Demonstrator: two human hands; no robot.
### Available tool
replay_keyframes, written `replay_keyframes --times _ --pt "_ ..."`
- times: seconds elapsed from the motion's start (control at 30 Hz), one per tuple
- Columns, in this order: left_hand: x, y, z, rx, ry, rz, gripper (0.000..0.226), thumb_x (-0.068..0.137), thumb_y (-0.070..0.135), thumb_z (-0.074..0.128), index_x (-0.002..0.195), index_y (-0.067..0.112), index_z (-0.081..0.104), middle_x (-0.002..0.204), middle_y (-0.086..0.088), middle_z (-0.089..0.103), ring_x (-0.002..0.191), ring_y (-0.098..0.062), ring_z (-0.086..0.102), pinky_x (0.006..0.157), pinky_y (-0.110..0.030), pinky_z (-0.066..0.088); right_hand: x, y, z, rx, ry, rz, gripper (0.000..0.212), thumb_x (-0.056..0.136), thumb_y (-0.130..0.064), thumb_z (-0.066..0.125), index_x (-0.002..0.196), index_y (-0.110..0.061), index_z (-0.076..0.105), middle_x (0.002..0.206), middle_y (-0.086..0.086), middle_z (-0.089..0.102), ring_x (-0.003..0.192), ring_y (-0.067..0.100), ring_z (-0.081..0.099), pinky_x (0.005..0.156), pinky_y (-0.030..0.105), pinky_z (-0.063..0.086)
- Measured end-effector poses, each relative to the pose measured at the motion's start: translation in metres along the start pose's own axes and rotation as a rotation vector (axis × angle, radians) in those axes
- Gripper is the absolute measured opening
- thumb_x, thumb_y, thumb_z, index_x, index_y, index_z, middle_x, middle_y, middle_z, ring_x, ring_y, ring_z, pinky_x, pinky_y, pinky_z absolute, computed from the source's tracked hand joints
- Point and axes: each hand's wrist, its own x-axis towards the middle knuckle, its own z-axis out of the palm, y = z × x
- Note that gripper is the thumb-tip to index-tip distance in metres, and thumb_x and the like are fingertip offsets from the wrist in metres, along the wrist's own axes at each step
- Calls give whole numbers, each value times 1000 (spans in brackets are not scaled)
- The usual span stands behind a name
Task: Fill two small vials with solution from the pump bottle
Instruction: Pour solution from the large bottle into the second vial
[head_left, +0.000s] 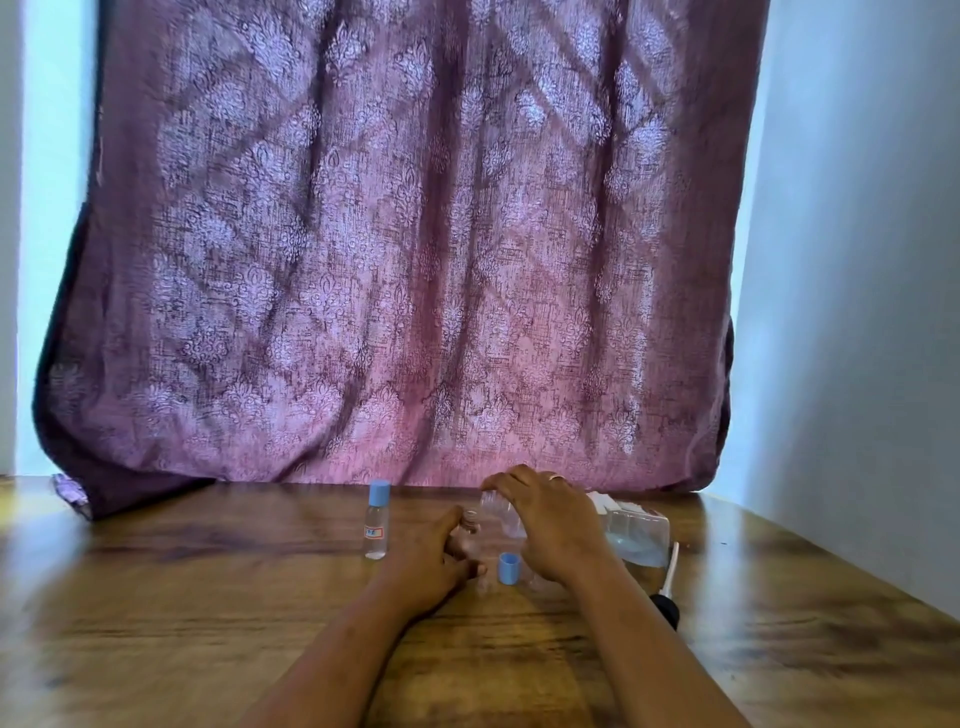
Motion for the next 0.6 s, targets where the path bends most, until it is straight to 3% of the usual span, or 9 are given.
replay_keyframes --times 0.27,0.43,0.6 --pt "0 2 -1 3 -10 -6 40 79 34 70 111 35 45 86 15 56 73 6 51 72 -24 43 1 -1 -1 -6 23 -27 79 66 8 62 128 -36 43 126 -10 50 105 19 53 83 29 43" --pt "-1 3 -2 4 -16 -24 48 79 35 70 120 29 45 94 8 60 79 -5 55 81 -29 49 1 -1 -2 -20 26 -37 76 66 7 62 127 -36 45 124 -10 52 104 19 53 77 25 36" --pt "-1 3 -2 -6 8 -29 56 79 34 71 127 24 45 83 9 61 71 -1 54 73 -22 43 1 -1 -3 -10 28 -31 77 66 7 63 127 -35 46 124 -10 51 104 19 52 79 28 39"
